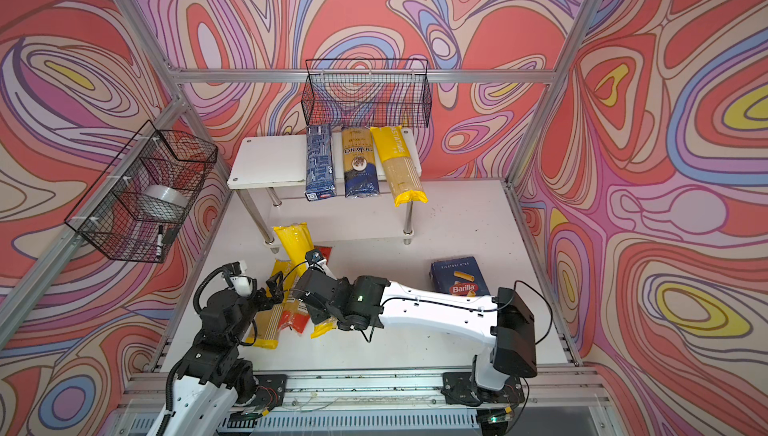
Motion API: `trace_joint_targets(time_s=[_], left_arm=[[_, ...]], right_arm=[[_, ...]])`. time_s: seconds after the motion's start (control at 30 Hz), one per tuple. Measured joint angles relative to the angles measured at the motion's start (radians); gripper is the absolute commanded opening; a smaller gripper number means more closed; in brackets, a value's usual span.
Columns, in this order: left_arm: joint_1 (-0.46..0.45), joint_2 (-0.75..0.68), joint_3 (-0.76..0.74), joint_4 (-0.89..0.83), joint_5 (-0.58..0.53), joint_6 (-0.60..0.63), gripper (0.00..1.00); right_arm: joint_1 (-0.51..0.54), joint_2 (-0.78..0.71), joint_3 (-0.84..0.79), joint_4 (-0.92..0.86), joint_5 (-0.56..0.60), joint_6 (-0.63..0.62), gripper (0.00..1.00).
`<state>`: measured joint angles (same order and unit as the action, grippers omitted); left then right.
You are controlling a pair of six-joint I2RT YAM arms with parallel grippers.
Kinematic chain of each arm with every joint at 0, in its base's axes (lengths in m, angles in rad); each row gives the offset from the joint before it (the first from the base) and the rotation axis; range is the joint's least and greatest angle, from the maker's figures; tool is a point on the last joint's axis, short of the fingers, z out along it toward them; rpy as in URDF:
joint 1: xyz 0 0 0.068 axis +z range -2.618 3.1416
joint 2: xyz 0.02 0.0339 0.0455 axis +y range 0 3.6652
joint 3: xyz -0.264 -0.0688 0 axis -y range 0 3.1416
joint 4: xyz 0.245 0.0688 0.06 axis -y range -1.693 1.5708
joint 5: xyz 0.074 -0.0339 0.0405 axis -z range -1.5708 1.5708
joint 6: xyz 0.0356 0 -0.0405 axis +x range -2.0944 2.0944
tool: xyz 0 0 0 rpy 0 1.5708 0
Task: Place and organize the pasta boxes and bags onto the shelf
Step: 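Lift the yellow spaghetti bag with the right gripper toward the shelf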
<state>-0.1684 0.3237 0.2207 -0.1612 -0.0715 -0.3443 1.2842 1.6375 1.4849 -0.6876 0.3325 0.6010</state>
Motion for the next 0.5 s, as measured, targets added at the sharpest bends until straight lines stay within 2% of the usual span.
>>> trace_joint_targets(time_s=[0.5], left_arm=[[0.000, 0.014, 0.000, 0.000, 0.005, 0.000, 1.00]], right_arm=[[0.002, 0.065, 0.273, -0.070, 0.080, -0.135, 0.03]])
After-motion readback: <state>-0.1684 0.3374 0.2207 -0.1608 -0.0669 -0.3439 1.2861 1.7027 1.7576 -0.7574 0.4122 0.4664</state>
